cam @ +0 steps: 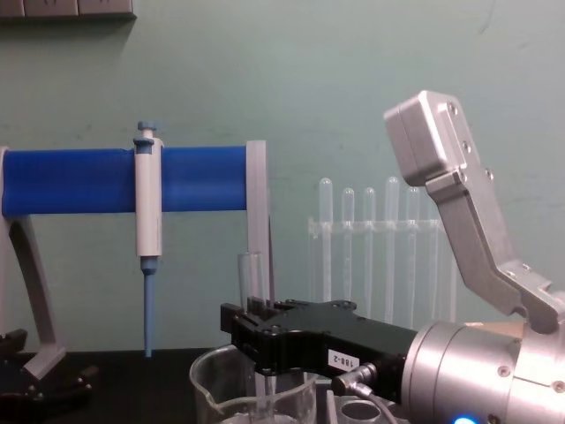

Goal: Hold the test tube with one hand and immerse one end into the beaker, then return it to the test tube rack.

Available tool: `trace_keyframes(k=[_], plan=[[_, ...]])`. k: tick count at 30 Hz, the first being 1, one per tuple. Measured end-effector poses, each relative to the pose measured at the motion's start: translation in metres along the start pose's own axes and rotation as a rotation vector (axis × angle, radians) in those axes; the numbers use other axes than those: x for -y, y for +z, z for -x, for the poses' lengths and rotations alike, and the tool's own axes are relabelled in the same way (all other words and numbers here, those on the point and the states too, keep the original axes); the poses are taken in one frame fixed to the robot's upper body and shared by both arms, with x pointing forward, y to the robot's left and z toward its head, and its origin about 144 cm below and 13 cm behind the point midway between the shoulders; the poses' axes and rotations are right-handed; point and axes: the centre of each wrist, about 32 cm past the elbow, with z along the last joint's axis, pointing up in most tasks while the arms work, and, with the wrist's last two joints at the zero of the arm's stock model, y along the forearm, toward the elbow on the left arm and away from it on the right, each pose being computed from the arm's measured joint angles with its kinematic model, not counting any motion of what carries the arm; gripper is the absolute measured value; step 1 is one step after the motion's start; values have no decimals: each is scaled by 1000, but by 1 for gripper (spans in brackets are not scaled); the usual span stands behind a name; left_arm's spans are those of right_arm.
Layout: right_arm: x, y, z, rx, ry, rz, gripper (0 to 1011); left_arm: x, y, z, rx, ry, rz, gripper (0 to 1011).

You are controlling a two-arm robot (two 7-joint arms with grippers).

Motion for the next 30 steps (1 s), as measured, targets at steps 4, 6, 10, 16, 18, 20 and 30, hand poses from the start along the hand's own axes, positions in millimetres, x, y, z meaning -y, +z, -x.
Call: trace_keyframes(k=[4, 6, 10, 16, 18, 20, 30], plan=[[0, 0, 0, 0, 0, 0, 226, 0, 0, 0, 0, 0, 0, 1000], [0, 0, 0, 0, 0, 0, 226, 0, 0, 0, 0, 0, 0, 1000], [0, 0, 0, 0, 0, 0, 226, 0, 0, 0, 0, 0, 0, 1000], [0, 0, 0, 0, 0, 0, 226, 0, 0, 0, 0, 0, 0, 1000], [0, 0, 0, 0, 0, 0, 226, 0, 0, 0, 0, 0, 0, 1000], [0, 0, 0, 0, 0, 0, 226, 0, 0, 0, 0, 0, 0, 1000], [0, 0, 0, 0, 0, 0, 226, 0, 0, 0, 0, 0, 0, 1000]])
